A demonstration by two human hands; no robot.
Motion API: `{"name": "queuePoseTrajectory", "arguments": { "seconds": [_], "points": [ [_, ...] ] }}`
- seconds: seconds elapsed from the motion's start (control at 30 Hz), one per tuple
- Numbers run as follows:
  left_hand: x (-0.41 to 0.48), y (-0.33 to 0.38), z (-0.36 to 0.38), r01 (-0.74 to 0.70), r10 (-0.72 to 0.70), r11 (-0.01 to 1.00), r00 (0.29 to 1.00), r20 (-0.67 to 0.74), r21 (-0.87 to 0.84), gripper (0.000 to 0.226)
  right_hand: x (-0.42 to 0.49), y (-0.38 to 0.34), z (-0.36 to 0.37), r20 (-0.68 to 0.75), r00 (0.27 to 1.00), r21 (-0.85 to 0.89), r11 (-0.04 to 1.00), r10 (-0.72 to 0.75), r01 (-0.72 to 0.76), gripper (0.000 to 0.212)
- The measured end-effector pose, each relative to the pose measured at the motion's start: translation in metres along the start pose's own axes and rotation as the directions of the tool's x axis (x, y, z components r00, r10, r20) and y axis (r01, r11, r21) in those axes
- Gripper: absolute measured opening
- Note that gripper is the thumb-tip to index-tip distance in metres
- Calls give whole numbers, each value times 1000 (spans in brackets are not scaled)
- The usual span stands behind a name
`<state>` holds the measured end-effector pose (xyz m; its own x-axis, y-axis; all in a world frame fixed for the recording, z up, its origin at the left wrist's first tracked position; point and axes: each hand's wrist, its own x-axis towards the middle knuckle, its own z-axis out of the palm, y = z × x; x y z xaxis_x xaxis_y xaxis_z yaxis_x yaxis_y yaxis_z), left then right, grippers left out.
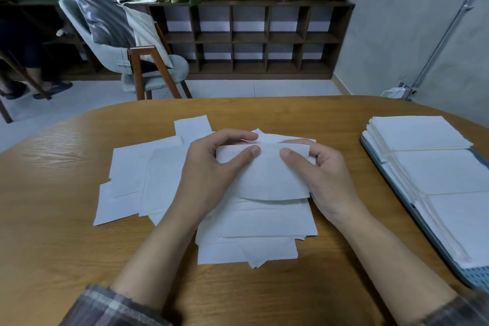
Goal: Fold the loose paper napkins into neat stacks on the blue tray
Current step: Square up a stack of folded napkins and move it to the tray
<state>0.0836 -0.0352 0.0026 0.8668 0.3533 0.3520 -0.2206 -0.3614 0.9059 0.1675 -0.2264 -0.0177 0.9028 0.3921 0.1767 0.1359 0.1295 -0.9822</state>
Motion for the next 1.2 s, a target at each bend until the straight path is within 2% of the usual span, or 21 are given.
{"name": "queuePoseTrajectory", "arguments": {
  "seconds": [0.07,0.2,0.43,0.6,0.87,0.93,1.07,1.13,1.2],
  "points": [
    [1,-2,1,26,-26,1000,999,-29,5,12,0,1,1,9,999,18,999,35,-35,20],
    [0,-1,4,56,-55,998,998,-44,16,11,-1,1,4,49,998,-42,998,42,-40,16],
    [1,-6,6,3,4,991,999,-51,134,10,-3,-4,5,63,998,-72,997,3,1,9],
    [2,-3,0,117,-114,991,992,59,-59,8,-4,-9,5,65,998,-60,998,-11,15,11],
    [2,-6,1,117,-125,984,991,-53,-131,3,-3,-7,4,7,1000,-90,996,-23,24,10],
    [2,-7,2,110,-120,986,990,-68,-128,3,-3,-7,4,-6,1000,-115,993,-31,30,18],
    [4,-9,4,127,-142,983,984,-111,-132,5,-1,-7,2,29,995,-109,990,-92,94,55],
    [5,-10,5,133,-147,984,982,-120,-119,5,-1,-6,-1,101,987,-92,987,-123,132,45],
    [4,-11,5,122,-132,988,986,-102,-99,5,0,-6,-3,153,979,-187,969,-135,163,22]
  ]
}}
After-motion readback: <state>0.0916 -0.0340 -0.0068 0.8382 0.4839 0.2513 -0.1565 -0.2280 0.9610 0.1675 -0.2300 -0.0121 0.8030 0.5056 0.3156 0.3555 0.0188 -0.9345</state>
